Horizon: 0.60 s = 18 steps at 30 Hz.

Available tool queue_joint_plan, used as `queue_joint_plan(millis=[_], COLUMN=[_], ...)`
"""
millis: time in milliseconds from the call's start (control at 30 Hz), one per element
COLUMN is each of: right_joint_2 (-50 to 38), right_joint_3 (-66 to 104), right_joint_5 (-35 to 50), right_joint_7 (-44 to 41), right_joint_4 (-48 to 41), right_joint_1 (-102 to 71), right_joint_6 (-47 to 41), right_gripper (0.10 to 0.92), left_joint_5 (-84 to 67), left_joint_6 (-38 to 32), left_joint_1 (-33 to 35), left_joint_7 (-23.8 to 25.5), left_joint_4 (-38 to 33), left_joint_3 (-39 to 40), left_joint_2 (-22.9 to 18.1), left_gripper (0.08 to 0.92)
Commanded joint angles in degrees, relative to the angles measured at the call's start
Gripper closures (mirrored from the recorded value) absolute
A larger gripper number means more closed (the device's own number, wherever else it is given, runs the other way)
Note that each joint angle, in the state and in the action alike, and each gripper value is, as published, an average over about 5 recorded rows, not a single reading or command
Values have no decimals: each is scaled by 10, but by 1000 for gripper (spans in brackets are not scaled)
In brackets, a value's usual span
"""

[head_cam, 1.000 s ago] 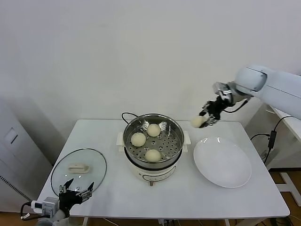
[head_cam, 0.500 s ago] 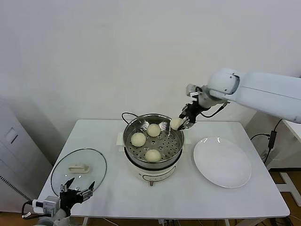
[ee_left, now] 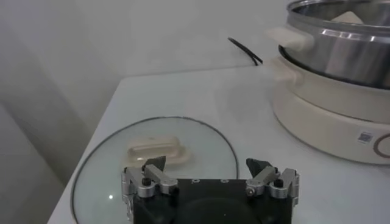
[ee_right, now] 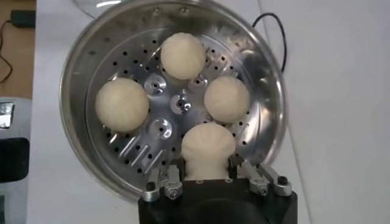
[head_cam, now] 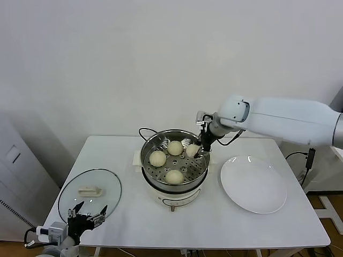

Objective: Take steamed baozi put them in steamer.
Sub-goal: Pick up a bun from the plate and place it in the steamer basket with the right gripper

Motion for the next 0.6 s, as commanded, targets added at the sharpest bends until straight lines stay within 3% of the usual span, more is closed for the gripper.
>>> queue_joint_plan(millis=[33, 267, 600], right_joint_2=[14, 15, -8], right_joint_3=[6, 15, 34], right_joint_5=[1, 2, 23], right_joint_7=[25, 28, -2], right_joint_4=[-6, -11, -6], right_joint_1=[-49, -60, -28], right_joint_6=[-14, -14, -14], right_gripper=[584, 564, 293], left_joint_5=[-1, -1, -1], left_joint_6=[0, -1, -1], left_joint_1=[-1, -1, 0], left_joint_7=[0, 0, 0], left_joint_4=[1, 3, 1], left_joint_3=[0, 0, -1], left_joint_2=[0, -1, -2], left_gripper=[177, 177, 177])
